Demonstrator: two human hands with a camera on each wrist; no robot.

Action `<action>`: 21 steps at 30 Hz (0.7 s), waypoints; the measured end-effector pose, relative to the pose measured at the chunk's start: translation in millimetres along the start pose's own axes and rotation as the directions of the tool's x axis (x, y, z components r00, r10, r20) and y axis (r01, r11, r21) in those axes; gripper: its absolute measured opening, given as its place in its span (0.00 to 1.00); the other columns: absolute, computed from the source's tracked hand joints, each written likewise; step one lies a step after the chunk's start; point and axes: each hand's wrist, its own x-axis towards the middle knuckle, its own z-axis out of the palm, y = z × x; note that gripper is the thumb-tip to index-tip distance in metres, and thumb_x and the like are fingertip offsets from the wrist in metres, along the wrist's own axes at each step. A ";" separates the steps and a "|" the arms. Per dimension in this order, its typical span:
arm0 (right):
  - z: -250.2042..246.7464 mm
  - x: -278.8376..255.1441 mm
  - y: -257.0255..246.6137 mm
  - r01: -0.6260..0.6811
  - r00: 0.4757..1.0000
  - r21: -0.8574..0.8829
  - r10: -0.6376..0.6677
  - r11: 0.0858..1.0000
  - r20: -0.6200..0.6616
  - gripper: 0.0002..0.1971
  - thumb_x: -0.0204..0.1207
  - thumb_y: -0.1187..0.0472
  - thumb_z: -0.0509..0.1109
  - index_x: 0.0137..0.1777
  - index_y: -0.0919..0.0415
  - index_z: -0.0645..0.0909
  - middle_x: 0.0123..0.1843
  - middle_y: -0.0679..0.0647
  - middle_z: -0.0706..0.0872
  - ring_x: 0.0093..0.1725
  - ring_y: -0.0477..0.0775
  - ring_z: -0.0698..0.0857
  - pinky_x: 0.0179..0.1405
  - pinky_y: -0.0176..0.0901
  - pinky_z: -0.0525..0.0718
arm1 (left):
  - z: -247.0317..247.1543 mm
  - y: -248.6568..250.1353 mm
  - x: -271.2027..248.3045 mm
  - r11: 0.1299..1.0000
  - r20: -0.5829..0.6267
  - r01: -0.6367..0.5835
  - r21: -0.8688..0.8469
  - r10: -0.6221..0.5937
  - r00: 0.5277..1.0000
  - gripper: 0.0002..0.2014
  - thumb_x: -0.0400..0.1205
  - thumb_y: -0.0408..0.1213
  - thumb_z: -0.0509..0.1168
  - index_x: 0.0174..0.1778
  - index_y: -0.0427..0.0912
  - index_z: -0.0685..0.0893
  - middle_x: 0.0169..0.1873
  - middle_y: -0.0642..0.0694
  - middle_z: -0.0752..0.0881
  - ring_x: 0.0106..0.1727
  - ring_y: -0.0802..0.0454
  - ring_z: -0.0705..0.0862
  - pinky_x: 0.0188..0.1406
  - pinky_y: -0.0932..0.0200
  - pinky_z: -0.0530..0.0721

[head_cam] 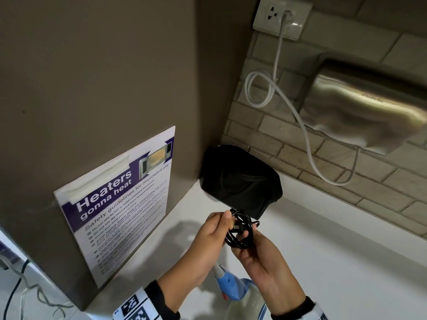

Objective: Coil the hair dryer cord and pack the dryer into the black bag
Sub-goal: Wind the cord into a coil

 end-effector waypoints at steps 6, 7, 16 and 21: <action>-0.8 2.1 -1.0 -0.077 0.997 0.101 0.075 0.992 0.026 0.14 0.86 0.67 0.50 0.48 0.71 0.77 0.28 0.60 0.83 0.16 0.43 0.74 0.21 0.33 0.82 | 3.4 -1.7 -2.5 0.998 0.026 -0.043 0.035 0.042 0.999 0.13 0.77 0.58 0.63 0.39 0.53 0.84 0.57 0.36 0.83 0.61 0.45 0.85 0.72 0.41 0.75; 0.1 2.4 -0.7 -0.069 0.997 0.110 0.067 0.992 0.026 0.14 0.86 0.68 0.50 0.47 0.71 0.77 0.29 0.60 0.82 0.16 0.43 0.74 0.21 0.33 0.82 | 3.5 -2.1 -2.2 0.998 0.016 -0.054 0.034 0.053 0.998 0.13 0.79 0.55 0.63 0.41 0.52 0.85 0.58 0.38 0.83 0.61 0.47 0.85 0.72 0.42 0.76; 5.0 -6.7 1.9 0.023 0.997 -0.018 -0.022 1.000 0.077 0.14 0.84 0.71 0.53 0.42 0.71 0.79 0.28 0.61 0.83 0.20 0.48 0.82 0.20 0.35 0.83 | 0.2 -9.1 2.2 0.964 -0.097 -0.148 0.222 0.172 0.980 0.13 0.82 0.51 0.58 0.44 0.47 0.83 0.51 0.44 0.82 0.55 0.50 0.85 0.60 0.43 0.85; -5.8 -6.5 -3.7 -0.027 0.996 -0.285 0.049 0.958 0.069 0.08 0.79 0.68 0.61 0.49 0.65 0.82 0.32 0.55 0.86 0.26 0.47 0.77 0.33 0.38 0.78 | -3.2 -9.1 5.0 0.934 -0.068 -0.135 0.330 0.166 0.984 0.11 0.87 0.42 0.54 0.46 0.42 0.79 0.51 0.42 0.81 0.55 0.49 0.84 0.62 0.44 0.83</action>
